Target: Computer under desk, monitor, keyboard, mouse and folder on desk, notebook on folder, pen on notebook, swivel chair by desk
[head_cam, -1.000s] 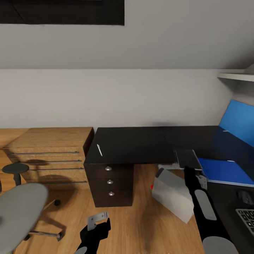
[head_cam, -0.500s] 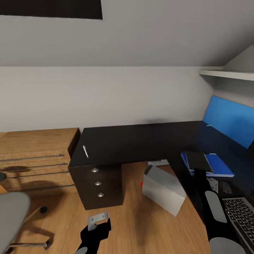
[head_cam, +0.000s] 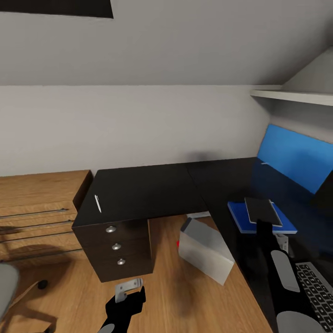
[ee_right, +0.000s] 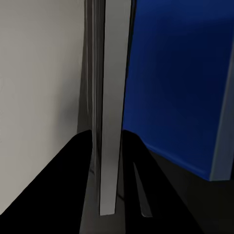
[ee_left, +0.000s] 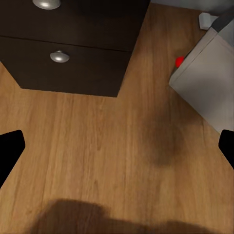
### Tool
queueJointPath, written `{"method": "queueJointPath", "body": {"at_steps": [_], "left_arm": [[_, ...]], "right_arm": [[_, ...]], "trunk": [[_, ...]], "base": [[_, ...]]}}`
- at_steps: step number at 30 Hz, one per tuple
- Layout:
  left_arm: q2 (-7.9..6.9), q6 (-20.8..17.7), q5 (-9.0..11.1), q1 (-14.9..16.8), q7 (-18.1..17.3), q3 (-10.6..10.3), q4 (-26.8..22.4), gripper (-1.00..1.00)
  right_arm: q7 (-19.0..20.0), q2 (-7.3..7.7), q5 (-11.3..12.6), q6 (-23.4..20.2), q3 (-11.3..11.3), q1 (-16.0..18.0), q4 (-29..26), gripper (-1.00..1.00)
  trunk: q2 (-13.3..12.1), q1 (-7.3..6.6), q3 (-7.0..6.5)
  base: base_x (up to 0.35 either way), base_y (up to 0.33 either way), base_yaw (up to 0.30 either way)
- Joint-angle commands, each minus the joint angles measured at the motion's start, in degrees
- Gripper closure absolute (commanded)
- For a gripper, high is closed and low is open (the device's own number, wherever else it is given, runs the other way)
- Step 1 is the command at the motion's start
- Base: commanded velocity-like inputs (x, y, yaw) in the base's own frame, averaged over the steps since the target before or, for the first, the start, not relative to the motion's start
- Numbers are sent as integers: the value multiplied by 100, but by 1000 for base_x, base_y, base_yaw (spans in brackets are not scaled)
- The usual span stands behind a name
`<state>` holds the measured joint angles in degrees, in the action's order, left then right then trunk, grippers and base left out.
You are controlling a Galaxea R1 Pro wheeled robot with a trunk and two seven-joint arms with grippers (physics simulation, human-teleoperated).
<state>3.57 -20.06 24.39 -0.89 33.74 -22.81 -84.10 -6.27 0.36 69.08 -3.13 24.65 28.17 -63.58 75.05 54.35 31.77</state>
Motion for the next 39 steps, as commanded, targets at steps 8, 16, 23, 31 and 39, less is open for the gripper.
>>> {"method": "queueJointPath", "body": {"at_steps": [8, 16, 23, 31, 39], "left_arm": [[3, -15, 39, 1, 36, -4, -10, -100], [3, -10, 34, 1, 36, -4, 7, -100], [3, -7, 31, 1, 36, -4, 40, -100], [3, -6, 31, 1, 36, -4, 42, -100], [3, -9, 38, 1, 36, -4, 49, -100]], "right_arm": [[-23, 7, 35, -26, 5, 1, -5, 100], [-69, 7, 27, -7, 5, -3, 17, 100], [-84, 11, 26, -5, 4, 2, 22, 100], [-330, 16, 26, -12, -2, 0, 30, 100], [-390, 16, 22, -13, -3, 3, 30, 100]], "trunk": [[3, 0, 5], [3, 0, 5], [3, 0, 5], [3, 0, 5], [3, 0, 5]], "base": [[117, -1, -1], [148, -25, 0], [93, -41, 0], [6, -3, 0], [-119, -53, 0]]}}
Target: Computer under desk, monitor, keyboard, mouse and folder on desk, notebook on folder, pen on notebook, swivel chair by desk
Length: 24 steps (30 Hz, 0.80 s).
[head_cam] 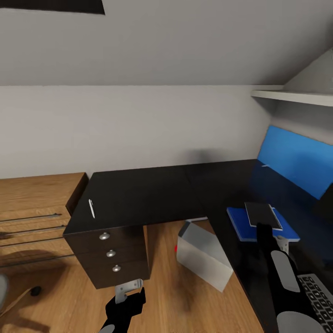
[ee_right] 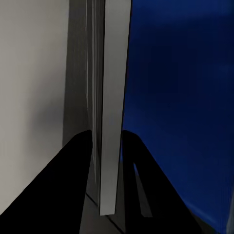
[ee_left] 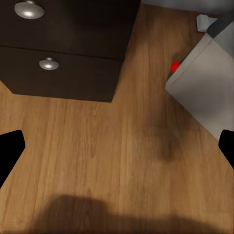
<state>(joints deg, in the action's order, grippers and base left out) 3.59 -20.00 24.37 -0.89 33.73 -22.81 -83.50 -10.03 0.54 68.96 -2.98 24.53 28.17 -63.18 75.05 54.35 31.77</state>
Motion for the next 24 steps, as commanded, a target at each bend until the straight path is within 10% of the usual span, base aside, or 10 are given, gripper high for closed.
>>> {"method": "queueJointPath", "body": {"at_steps": [1, 24], "left_arm": [[0, -14, 37, 1, 37, -4, -13, -100], [0, -12, 33, 1, 37, 5, -14, -100]], "right_arm": [[-15, -1, 33, -28, 8, 1, -10, 100], [-16, 34, 15, 0, -27, 4, 217, 100]], "trunk": [[3, 0, 5], [3, 0, 5]], "base": [[-34, -16, 0], [-3, -51, 0]]}}
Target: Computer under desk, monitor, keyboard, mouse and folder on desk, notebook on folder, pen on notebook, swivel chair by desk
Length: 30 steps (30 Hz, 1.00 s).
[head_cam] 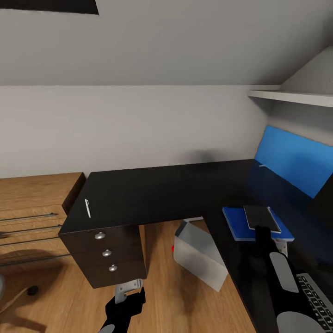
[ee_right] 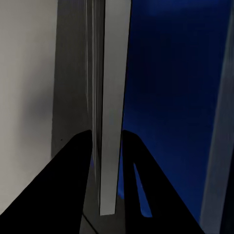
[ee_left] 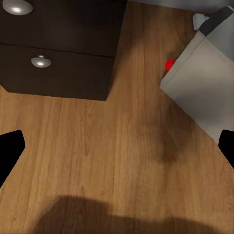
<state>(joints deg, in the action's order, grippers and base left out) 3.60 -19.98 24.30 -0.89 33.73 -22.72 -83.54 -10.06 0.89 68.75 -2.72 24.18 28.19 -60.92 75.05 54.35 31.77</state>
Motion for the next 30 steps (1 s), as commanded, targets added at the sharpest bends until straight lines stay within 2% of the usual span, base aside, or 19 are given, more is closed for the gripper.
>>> {"method": "queueJointPath", "body": {"at_steps": [1, 9, 18, 30], "left_arm": [[0, -15, 39, 1, 37, -4, -9, -100], [-1, -15, 39, 1, 37, -4, -9, -100], [-1, -15, 38, 1, 35, -9, -10, -100], [1, -15, 39, 1, 37, -10, -9, -100]], "right_arm": [[-13, -1, 35, -27, 8, 3, -6, 100], [-13, -1, 35, -34, 7, 3, 1, 100], [-13, -1, 39, -36, 7, 2, 0, 100], [-20, -1, 41, -44, 7, 3, -1, 100]], "trunk": [[3, 0, 5], [3, 0, 5], [3, 0, 5], [3, 0, 5]], "base": [[0, 0, 0], [3, 0, 0], [146, 0, 0], [3, 0, 0]]}}
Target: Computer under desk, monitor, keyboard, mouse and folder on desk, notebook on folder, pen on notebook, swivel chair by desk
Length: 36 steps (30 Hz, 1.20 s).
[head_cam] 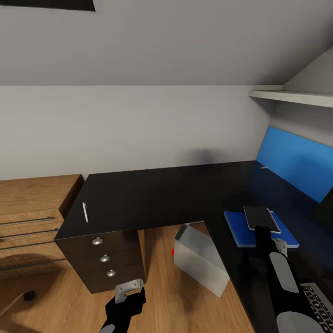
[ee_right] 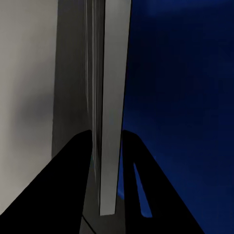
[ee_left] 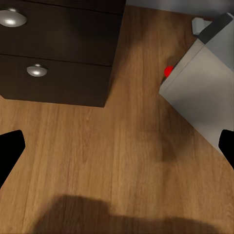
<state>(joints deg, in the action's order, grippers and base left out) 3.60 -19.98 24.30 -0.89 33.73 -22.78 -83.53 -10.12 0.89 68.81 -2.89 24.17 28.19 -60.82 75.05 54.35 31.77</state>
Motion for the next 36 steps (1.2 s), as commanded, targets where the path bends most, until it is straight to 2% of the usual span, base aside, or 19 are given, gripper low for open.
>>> {"method": "queueJointPath", "body": {"at_steps": [1, 25, 26, 36], "left_arm": [[0, -15, 40, 1, 37, -4, -10, -100], [-1, -15, 48, 1, 35, -1, -6, -100], [-1, -15, 48, 1, 36, 0, -6, -100], [0, -15, 40, 1, 34, 0, -6, -100]], "right_arm": [[-14, -1, 35, -29, 8, 3, -11, 100], [-22, -1, 33, -28, 8, 3, -17, 100], [-23, -1, 34, -28, 8, 3, -17, -100], [-11, -1, 28, -36, 8, 3, -17, -100]], "trunk": [[3, 0, 5], [3, 0, 5], [3, 0, 5], [3, 0, 5]], "base": [[0, 0, 0], [0, 0, 0], [0, 0, 0], [0, 0, 0]]}}
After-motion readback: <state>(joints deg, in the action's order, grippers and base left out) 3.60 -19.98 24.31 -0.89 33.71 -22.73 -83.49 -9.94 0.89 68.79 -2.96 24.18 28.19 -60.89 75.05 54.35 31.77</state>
